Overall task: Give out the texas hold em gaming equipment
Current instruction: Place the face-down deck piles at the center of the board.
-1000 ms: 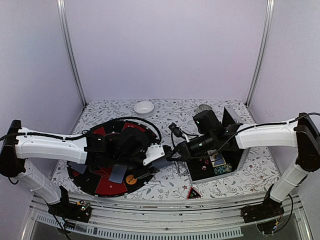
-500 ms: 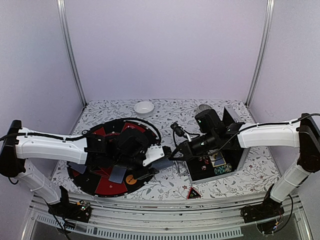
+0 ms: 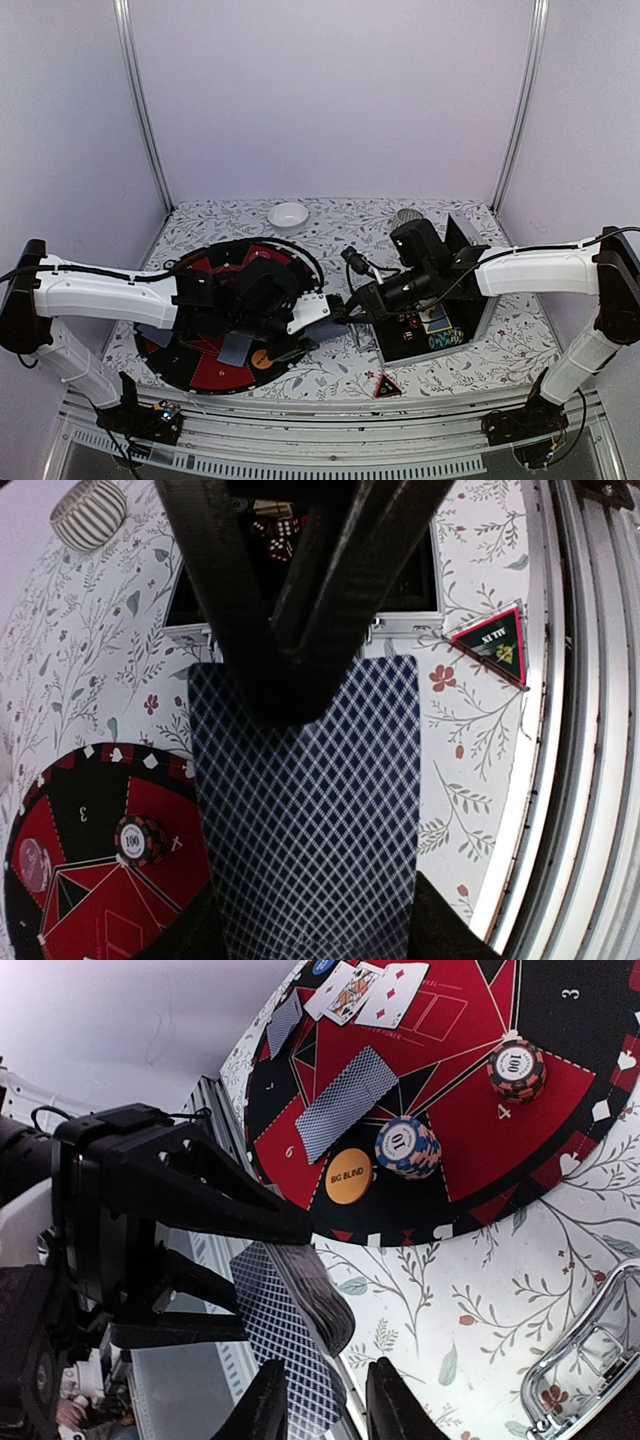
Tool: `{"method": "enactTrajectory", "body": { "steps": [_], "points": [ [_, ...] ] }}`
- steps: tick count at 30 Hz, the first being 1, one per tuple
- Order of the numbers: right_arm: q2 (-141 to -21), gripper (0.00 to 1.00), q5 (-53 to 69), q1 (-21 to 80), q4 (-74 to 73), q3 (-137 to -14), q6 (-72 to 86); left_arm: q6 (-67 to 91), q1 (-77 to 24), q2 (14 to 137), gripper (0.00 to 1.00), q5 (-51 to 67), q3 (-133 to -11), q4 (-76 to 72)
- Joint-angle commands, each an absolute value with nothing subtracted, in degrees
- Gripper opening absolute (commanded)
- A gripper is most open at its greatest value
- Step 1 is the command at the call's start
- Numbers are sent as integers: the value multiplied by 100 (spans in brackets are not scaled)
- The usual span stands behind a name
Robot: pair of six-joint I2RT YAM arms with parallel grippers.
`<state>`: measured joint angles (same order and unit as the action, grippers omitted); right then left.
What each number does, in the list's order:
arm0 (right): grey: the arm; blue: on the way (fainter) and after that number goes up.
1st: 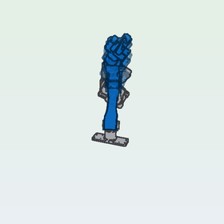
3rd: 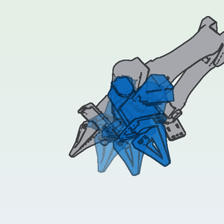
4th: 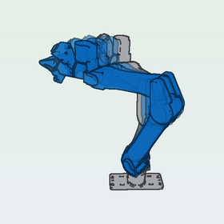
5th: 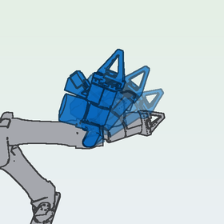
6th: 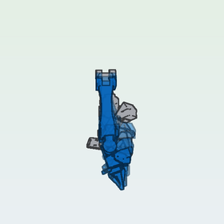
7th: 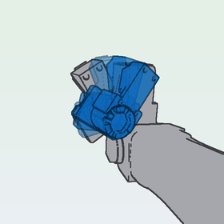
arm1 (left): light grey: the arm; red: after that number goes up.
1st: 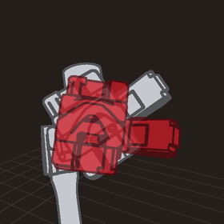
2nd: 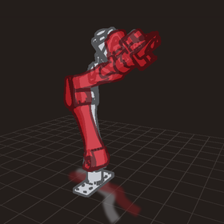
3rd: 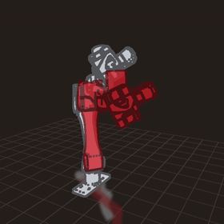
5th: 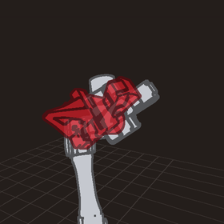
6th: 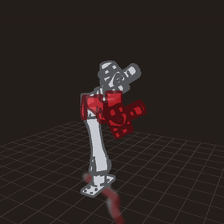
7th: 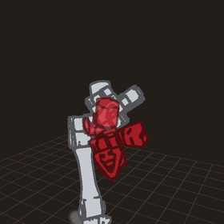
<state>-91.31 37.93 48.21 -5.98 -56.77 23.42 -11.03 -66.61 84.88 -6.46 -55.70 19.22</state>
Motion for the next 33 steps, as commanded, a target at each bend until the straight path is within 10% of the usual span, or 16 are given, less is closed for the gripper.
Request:
{"method": "enactTrajectory", "body": {
  "steps": [1,20,33],
  "points": [
    [-8965,36,3504,4777,-651,-5562,2326,-1008,-6675,8607,52,-335,-5493,1854],
    [-7572,60,1607,4535,-2607,-5418,2180,-1028,-6960,10290,55,159,-5730,1872],
    [-7668,74,515,5653,-4423,-5553,2909,-1043,-6967,9864,83,-41,-5508,1734]
  ]
}}
